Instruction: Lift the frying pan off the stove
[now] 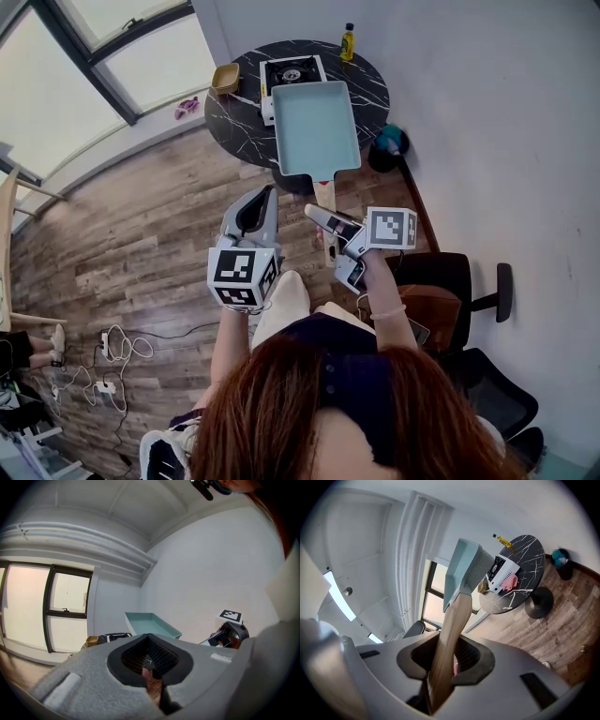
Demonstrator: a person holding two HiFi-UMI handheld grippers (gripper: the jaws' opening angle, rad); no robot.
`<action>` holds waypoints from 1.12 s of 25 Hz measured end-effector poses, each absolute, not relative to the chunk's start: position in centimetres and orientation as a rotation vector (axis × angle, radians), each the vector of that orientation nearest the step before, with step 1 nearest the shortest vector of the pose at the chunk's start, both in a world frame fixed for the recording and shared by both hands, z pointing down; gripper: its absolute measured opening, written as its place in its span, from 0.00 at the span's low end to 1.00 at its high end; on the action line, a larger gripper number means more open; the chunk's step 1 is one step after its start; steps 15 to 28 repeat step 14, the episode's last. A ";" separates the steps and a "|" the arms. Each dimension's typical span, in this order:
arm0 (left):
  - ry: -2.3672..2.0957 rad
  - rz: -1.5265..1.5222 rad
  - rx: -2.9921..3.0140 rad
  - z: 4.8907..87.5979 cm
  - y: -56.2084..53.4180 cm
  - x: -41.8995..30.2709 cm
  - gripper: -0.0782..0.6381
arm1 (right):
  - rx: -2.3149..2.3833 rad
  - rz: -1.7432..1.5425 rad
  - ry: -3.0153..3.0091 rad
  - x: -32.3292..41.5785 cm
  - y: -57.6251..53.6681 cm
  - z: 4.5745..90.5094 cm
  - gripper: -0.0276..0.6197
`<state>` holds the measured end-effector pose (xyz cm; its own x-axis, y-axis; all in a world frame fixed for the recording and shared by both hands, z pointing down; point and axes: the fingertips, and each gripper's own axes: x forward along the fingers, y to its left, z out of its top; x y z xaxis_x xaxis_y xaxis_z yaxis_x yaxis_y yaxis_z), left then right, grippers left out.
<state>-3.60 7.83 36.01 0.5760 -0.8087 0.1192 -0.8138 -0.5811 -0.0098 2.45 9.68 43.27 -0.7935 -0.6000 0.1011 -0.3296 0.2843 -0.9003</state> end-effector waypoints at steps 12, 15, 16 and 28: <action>-1.423 0.167 2.735 35.9 7.6 -3.7 0.13 | -0.855 -1.514 2.300 2.7 10.0 42.9 0.19; -1.426 0.164 2.735 35.8 7.5 -3.7 0.13 | -0.856 -1.514 2.304 2.6 10.0 42.8 0.19; -1.426 0.164 2.735 35.8 7.5 -3.7 0.13 | -0.856 -1.514 2.304 2.6 10.0 42.8 0.19; -1.426 0.164 2.735 35.8 7.5 -3.7 0.13 | -0.856 -1.514 2.304 2.6 10.0 42.8 0.19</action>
